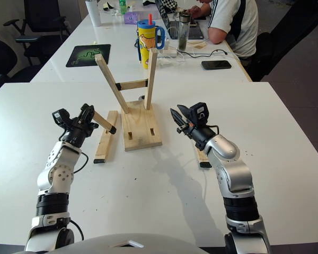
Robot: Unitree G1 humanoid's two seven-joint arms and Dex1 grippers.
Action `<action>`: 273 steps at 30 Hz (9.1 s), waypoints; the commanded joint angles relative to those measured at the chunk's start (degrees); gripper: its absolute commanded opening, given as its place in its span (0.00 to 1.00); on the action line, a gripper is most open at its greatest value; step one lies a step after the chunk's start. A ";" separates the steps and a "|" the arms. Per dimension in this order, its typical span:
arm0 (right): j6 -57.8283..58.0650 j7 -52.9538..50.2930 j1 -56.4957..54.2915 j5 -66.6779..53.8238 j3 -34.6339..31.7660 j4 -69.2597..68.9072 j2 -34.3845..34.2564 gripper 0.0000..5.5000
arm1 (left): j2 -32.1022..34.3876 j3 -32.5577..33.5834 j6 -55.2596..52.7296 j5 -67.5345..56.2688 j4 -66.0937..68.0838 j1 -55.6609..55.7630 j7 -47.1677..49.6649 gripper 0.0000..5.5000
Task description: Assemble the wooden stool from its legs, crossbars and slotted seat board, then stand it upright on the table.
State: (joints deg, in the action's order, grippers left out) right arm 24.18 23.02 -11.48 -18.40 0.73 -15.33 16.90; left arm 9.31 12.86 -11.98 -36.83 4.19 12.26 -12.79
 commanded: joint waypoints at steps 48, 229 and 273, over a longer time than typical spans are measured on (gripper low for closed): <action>0.40 -4.79 1.62 3.54 -0.96 2.39 -0.94 0.21 | -6.67 -7.07 3.44 31.89 2.78 -8.44 18.23 0.07; 23.50 -36.03 -23.13 -74.77 -15.65 4.43 -3.90 0.20 | 18.60 -19.59 -1.95 25.26 -26.49 1.94 -23.37 0.37; 14.08 -30.60 -11.24 -26.03 -10.77 9.93 -10.28 0.19 | 16.33 -15.08 3.29 28.53 -13.89 -3.86 -19.06 0.59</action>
State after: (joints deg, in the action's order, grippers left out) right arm 34.39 -6.13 -25.66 -45.47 -9.82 -5.33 5.99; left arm 25.58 -2.18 -8.42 -8.75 -9.30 9.07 -31.87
